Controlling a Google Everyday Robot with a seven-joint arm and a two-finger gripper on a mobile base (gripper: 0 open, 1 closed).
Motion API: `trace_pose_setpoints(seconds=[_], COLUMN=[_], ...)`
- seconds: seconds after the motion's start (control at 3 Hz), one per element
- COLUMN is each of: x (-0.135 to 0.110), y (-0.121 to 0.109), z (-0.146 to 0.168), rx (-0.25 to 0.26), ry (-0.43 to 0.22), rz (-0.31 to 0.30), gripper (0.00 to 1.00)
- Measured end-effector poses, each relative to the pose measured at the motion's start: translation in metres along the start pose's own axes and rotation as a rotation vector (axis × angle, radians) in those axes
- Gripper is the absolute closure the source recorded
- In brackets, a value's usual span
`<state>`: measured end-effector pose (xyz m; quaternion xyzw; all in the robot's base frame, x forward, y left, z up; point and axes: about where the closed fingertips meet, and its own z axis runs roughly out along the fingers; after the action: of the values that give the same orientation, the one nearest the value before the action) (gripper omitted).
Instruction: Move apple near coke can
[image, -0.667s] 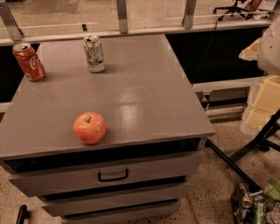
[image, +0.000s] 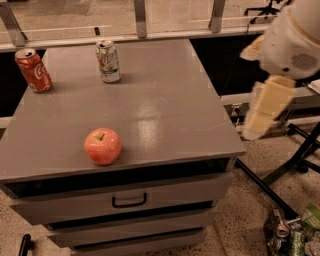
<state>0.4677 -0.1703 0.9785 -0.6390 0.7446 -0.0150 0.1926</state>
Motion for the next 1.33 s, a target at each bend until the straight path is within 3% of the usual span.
trace_pose_setpoints(seconds=[0.33,0.67,1.0,1.33], x=[-0.073,-0.158,-0.216,-0.235], y=[-0.020,-0.022,-0.002,0.025], z=[0.025,0.060,0.087,0.117], rx=[-0.022,-0.092,-0.157,-0.230], ry=[-0.122,-0.279,-0.436,-0.533], rz=[-0.111,-0.202,-0.244,-0.227], gripper=[0.00,0.00,0.00,0.00])
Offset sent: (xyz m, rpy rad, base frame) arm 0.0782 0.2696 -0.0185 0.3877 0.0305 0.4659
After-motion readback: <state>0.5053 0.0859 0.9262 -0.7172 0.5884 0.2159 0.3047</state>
